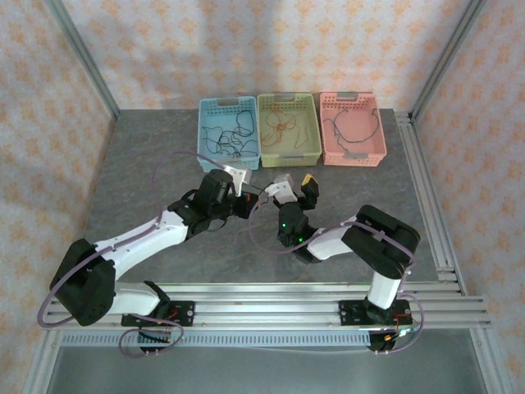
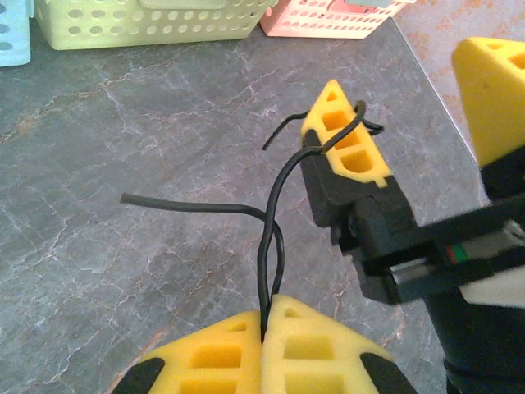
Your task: Untangle the cables
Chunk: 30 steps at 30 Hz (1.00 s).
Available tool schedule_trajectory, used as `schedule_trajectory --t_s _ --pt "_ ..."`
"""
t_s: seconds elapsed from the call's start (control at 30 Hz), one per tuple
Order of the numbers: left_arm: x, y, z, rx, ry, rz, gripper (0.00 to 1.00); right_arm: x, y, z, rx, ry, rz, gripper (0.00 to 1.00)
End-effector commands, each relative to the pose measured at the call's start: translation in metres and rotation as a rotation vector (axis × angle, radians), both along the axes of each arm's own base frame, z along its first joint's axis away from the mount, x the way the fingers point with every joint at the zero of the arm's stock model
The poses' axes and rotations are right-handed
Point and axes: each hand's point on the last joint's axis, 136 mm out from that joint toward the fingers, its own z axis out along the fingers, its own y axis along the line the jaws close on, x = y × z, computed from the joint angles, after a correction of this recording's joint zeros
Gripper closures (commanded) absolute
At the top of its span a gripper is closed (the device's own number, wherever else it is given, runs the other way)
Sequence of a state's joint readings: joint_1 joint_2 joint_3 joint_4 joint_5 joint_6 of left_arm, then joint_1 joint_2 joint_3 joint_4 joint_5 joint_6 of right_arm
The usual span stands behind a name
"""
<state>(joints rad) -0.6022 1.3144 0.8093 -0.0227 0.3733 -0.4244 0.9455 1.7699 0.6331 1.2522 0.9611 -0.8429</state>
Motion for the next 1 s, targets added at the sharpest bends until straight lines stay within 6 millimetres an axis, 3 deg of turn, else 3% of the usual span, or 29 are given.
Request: schedule_trajectory --t_s 0.0,0.17,0.3,0.4,0.53,0.7,0.83,0.97 --pt "-0.005 0.014 -0.004 0.054 0.012 0.032 1.0 -0.009 -0.017 0.023 0.035 -0.043 -0.126 0.28" --pt "-0.006 0.019 -0.001 0.069 0.0 0.04 1.0 -0.009 -0.019 0.022 0.057 0.032 -0.065 0.32" --pt "-0.008 0.022 0.0 0.079 -0.011 0.04 1.0 -0.005 -0.047 0.017 0.262 0.153 -0.006 0.43" --pt "-0.008 0.022 0.0 0.087 -0.011 0.038 1.0 -0.005 -0.07 0.016 0.399 0.188 0.005 0.44" --pt "-0.008 0.024 0.001 0.101 -0.013 0.04 1.0 -0.006 -0.085 0.018 0.457 0.184 0.004 0.41" --pt "-0.008 0.032 0.005 0.13 -0.031 0.062 1.0 -0.005 -0.099 0.014 0.337 0.117 -0.038 0.41" --pt "-0.012 0.028 0.009 0.11 -0.024 0.037 1.0 0.004 -0.099 0.002 0.175 0.079 -0.057 0.42" --pt "-0.014 0.026 0.011 0.097 -0.02 0.026 1.0 0.012 -0.091 -0.003 0.125 0.089 -0.042 0.44"
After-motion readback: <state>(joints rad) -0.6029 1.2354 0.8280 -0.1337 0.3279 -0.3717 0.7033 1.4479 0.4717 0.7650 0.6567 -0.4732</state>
